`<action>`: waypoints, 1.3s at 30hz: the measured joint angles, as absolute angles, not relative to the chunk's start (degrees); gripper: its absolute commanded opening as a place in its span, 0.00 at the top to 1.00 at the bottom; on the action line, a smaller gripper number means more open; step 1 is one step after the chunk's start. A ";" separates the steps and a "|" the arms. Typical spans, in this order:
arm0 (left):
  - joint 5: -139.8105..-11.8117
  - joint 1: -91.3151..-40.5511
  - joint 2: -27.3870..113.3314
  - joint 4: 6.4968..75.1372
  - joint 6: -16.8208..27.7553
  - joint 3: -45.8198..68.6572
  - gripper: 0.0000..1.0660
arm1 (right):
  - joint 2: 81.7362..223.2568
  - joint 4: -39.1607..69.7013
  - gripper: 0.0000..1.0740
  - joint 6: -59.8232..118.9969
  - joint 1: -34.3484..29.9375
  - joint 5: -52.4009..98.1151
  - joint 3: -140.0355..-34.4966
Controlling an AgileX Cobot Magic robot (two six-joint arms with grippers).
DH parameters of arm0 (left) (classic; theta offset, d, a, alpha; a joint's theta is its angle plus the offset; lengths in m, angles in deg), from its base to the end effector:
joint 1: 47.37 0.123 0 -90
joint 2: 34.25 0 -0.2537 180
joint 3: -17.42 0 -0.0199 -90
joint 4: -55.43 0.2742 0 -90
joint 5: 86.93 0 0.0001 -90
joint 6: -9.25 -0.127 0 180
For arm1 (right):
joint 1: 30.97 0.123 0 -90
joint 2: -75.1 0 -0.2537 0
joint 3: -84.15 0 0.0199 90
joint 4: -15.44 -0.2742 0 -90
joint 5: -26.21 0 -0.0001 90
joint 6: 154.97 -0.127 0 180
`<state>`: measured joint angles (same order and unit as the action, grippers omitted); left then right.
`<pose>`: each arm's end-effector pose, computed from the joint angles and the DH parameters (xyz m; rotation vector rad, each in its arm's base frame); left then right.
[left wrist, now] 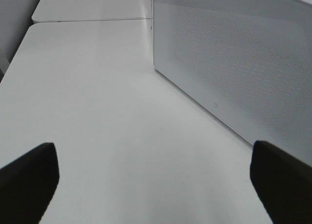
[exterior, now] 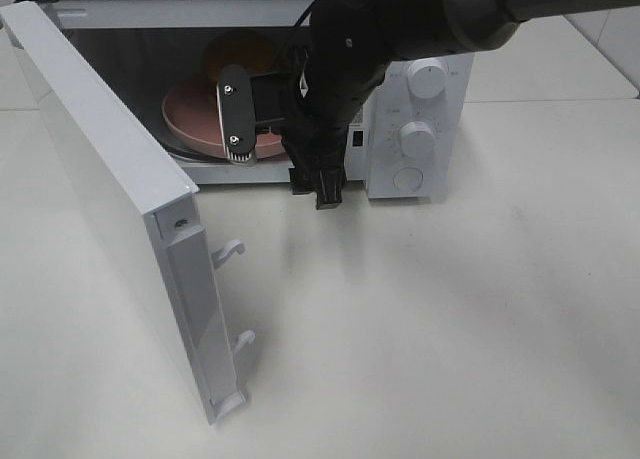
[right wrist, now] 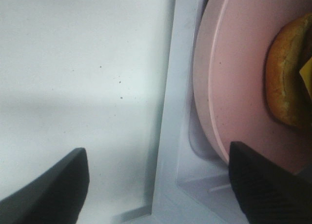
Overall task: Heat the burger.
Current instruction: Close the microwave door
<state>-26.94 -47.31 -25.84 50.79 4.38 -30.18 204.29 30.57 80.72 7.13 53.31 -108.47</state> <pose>0.0792 -0.0088 0.2744 0.0882 2.0203 -0.0421 0.3953 0.2908 0.1142 -2.0024 1.5357 -0.3724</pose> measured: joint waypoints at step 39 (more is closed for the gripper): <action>-26.94 -47.31 -25.84 50.79 4.38 -30.18 0.06 | 164.18 25.53 0.29 32.88 2.72 72.50 -80.91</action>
